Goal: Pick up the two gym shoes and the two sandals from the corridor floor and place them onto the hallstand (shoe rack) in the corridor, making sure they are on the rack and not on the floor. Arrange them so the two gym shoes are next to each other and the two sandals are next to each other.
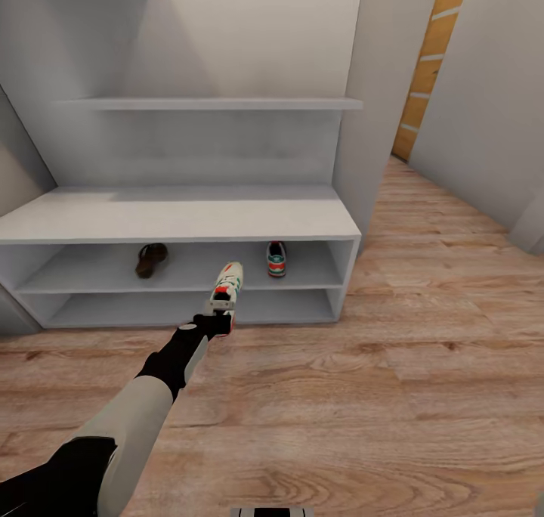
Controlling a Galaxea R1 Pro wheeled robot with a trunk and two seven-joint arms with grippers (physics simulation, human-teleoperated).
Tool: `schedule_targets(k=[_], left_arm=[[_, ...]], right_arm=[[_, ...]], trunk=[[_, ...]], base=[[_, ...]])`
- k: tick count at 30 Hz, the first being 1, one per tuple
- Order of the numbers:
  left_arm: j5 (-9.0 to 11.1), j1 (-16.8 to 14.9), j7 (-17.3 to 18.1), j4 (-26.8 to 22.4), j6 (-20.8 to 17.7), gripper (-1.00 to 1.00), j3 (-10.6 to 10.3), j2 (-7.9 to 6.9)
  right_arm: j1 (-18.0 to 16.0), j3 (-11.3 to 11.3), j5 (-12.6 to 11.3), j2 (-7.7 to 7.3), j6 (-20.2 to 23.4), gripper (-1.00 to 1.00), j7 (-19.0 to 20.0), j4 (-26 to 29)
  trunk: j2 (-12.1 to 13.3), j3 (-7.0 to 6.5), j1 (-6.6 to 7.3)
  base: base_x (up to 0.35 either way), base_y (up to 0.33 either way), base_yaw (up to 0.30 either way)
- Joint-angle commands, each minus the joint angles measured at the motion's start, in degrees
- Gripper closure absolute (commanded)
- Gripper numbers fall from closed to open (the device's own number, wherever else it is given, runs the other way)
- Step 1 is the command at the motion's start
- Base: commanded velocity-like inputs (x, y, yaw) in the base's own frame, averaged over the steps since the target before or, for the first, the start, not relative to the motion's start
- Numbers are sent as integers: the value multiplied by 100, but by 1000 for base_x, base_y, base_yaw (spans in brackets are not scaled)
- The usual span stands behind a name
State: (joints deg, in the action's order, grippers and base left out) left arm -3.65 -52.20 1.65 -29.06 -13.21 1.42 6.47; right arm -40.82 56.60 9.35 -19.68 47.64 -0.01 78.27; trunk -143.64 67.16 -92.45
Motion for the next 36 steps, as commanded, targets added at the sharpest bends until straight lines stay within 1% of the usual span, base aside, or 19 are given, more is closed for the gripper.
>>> schedule_targets(k=[1, 10, 25, 32, 36], left_arm=[[-40, -1, 20, -12, -33, 100, 16, 3], [-40, -1, 20, -12, -33, 100, 10, 3], [-44, -1, 20, -12, -33, 100, 8, 3], [-49, -1, 20, -19, -33, 100, 17, 3], [-49, -1, 20, -15, -33, 100, 17, 2]], right_arm=[[-5, 0, 4, -3, 26, 100, -5, 4], [-5, 0, 2, -7, 26, 100, 9, 4], [-5, 0, 3, -9, 26, 100, 9, 4], [-5, 0, -1, -7, 26, 100, 9, 4], [-5, 0, -3, -9, 26, 100, 9, 4]], trunk=[[-2, 5, -2], [-2, 5, -2], [-2, 5, -2], [-2, 5, -2], [-2, 5, -2]], base=[[347, 0, 0], [345, -19, 0], [291, -146, 0], [63, -26, 0], [266, 0, 0]])
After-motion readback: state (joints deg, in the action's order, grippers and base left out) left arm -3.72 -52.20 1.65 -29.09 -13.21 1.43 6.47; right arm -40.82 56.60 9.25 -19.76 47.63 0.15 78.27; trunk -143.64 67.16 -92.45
